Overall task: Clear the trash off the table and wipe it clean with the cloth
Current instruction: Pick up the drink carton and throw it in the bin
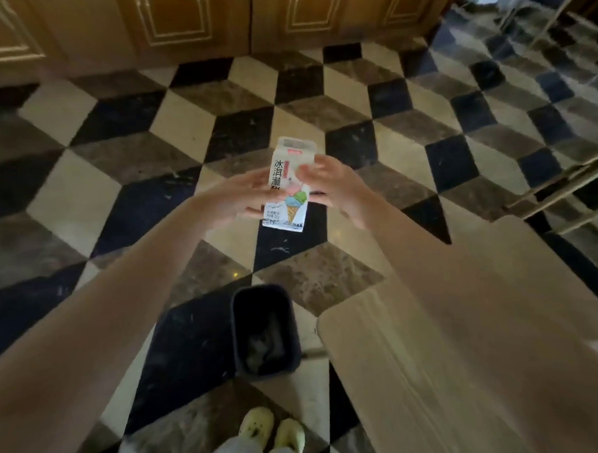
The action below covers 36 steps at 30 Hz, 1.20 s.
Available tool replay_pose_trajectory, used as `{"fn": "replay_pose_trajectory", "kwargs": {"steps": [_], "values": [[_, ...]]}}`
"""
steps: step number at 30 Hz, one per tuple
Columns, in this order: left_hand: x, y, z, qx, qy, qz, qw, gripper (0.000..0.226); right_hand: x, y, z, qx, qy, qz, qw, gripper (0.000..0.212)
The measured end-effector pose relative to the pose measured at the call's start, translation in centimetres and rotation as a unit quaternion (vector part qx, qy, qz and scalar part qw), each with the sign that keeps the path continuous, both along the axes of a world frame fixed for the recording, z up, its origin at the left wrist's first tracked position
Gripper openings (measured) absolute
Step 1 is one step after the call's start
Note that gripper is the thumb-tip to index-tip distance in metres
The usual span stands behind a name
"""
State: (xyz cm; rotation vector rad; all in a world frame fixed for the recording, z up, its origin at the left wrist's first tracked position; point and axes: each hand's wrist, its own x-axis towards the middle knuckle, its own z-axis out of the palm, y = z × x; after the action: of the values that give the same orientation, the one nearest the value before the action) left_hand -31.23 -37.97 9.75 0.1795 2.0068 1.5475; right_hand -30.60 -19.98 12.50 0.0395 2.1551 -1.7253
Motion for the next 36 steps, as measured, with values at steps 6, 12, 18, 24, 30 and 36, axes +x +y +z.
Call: {"fn": "replay_pose_trajectory", "kwargs": {"steps": [6, 12, 18, 24, 30, 36], "values": [[4.4, -4.2, -13.4, 0.004, -0.115, 0.138, 0.984, 0.046, 1.1, -5.9, -14.3, -0.024, -0.113, -0.047, 0.992, 0.036], [10.0, -5.1, -25.4, 0.034, -0.231, 0.239, 0.943, 0.045, 5.2, -9.4, -28.4, 0.024, -0.203, -0.081, 0.976, 0.034], [13.7, -2.9, -36.1, -0.053, -0.266, 0.301, 0.914, 0.046, 9.6, -8.7, -39.8, 0.129, -0.264, -0.07, 0.953, 0.033], [15.8, 0.1, -44.7, -0.177, -0.206, 0.209, 0.939, 0.039, 12.1, -7.0, -48.2, 0.166, -0.282, -0.083, 0.941, 0.031], [16.3, 2.0, -51.2, -0.187, -0.216, 0.214, 0.934, 0.028, 13.6, -6.6, -54.6, 0.232, -0.269, -0.093, 0.93, 0.032], [15.4, 1.7, -54.9, -0.2, -0.25, 0.208, 0.924, 0.041, 13.2, -7.0, -57.8, 0.189, -0.345, -0.074, 0.917, 0.041]]}}
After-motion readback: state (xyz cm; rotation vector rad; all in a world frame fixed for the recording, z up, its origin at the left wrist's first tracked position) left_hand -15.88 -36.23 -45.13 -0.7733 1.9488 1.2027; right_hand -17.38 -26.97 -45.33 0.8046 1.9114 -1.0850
